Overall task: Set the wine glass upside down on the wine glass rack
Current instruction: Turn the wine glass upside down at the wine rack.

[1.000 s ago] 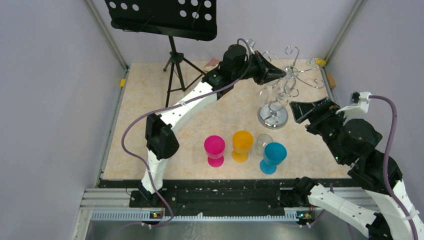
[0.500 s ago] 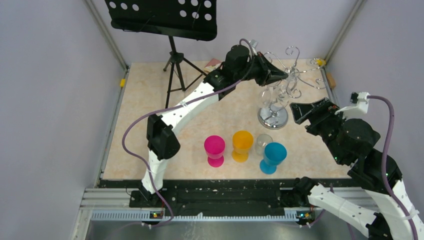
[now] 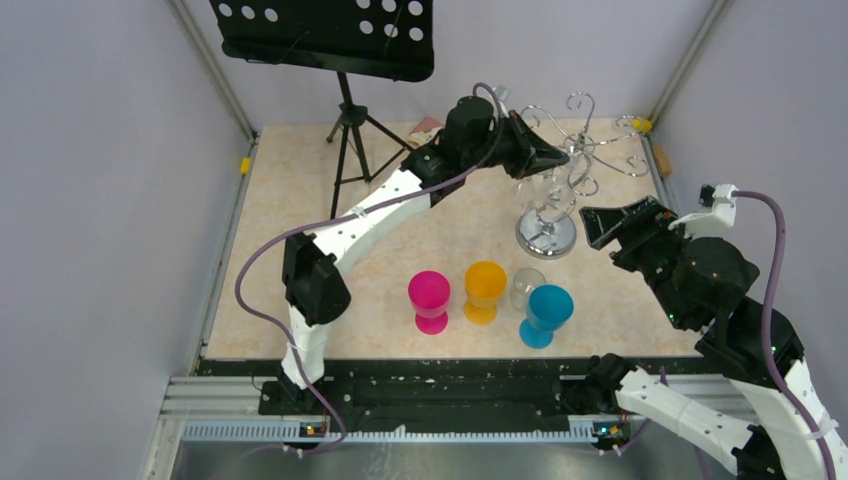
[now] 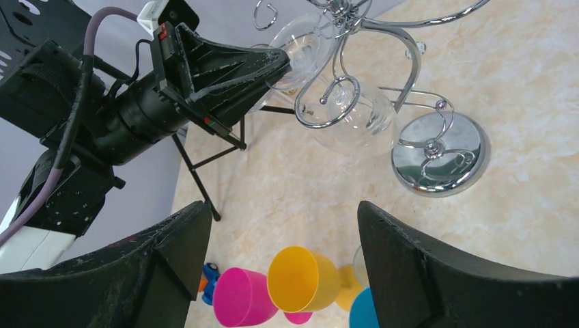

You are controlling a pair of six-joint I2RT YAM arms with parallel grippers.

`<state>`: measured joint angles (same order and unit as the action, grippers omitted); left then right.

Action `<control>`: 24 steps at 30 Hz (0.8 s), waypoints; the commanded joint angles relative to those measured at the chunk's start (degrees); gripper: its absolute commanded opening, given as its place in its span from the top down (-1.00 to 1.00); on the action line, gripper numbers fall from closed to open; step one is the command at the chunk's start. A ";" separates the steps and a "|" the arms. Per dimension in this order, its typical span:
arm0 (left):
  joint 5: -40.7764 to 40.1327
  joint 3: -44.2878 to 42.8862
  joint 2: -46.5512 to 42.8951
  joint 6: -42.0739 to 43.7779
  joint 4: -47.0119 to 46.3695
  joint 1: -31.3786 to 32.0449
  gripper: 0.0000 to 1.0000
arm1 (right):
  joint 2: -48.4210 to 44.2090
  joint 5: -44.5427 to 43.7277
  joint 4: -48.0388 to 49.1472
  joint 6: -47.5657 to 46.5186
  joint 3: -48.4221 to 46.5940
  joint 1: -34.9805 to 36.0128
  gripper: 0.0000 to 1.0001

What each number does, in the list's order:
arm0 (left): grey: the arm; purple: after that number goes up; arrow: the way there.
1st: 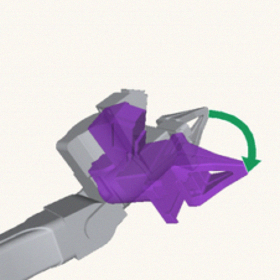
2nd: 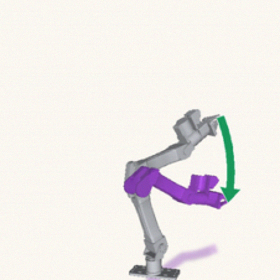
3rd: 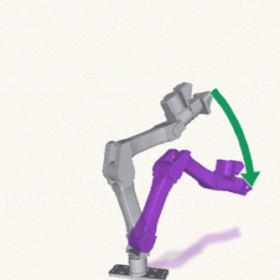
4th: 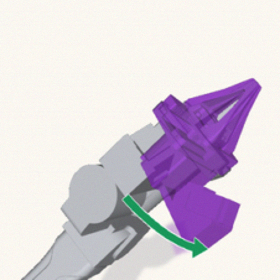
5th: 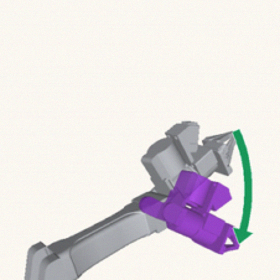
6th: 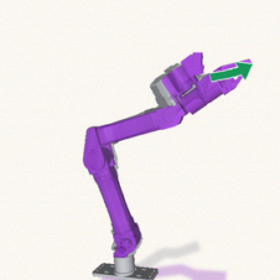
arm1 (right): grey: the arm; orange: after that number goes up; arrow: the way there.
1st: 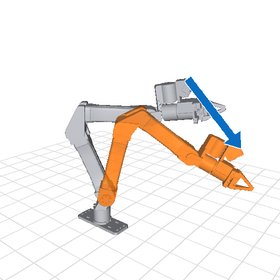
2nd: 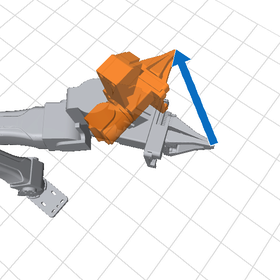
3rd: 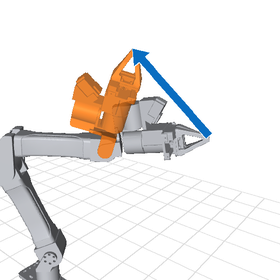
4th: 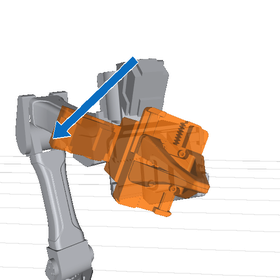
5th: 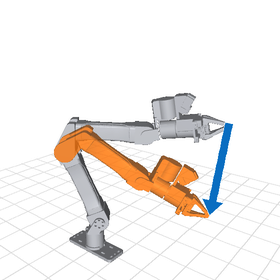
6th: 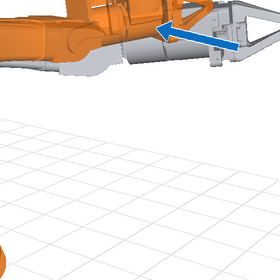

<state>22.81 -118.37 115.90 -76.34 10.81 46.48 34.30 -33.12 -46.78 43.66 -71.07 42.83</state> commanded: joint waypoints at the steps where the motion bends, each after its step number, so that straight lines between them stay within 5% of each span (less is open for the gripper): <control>1: 0.94 2.85 -6.15 0.47 -5.52 0.81 1.00 | 0.46 -0.15 0.51 -0.80 -2.58 -0.56 -0.59; 24: 10.13 8.94 -12.13 -1.13 -9.59 2.48 1.00 | -0.02 0.70 0.97 -0.59 -3.03 -0.55 -0.59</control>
<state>29.45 -108.68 107.96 -76.84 6.87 47.33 34.30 -32.88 -46.74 43.64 -71.77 42.83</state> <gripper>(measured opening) 0.029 0.795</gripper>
